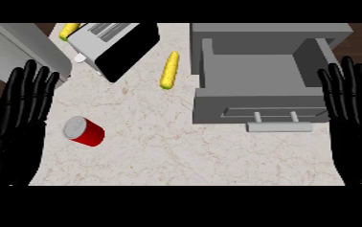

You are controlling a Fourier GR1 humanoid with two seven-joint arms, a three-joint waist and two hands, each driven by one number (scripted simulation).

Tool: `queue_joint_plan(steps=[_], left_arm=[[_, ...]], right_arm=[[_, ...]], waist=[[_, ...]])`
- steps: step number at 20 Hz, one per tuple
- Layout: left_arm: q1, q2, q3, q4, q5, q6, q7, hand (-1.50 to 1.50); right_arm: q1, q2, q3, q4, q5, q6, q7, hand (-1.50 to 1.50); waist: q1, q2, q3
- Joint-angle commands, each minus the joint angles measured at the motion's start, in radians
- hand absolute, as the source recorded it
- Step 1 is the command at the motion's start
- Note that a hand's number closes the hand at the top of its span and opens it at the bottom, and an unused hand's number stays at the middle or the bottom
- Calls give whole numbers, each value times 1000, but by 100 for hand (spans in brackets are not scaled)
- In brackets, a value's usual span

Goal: Pick up the can, place it into the drawer and close the drawer

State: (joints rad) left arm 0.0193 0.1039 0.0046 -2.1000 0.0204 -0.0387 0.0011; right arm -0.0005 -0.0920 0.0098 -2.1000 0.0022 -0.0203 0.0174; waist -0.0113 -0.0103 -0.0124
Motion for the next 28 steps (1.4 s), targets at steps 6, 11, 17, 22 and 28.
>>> queue_joint_plan(steps=[6, 11, 17, 22, 28], left_arm=[[-28, 192, -52, 45, 473, -518, -70, -150], [36, 471, 112, 246, 597, -727, 30, -150], [-30, 706, 280, 525, 837, -976, -4, -150], [12, 726, 342, 654, 801, -1149, -56, -150], [-69, 781, 281, 759, 917, -1127, 12, -150]], right_arm=[[3, -5, 13, 3, -38, 40, -11, -150], [121, 19, -72, 61, 1, -67, 117, -150], [174, -13, -142, 53, -63, -21, 97, -150], [315, -69, -255, -76, -224, 85, 128, -150], [277, -94, -331, 63, -259, 152, 24, -150]], waist=[[-7, 15, 5], [-5, 17, 10], [-2, 14, 13], [1, 9, 12], [1, 11, 13]])
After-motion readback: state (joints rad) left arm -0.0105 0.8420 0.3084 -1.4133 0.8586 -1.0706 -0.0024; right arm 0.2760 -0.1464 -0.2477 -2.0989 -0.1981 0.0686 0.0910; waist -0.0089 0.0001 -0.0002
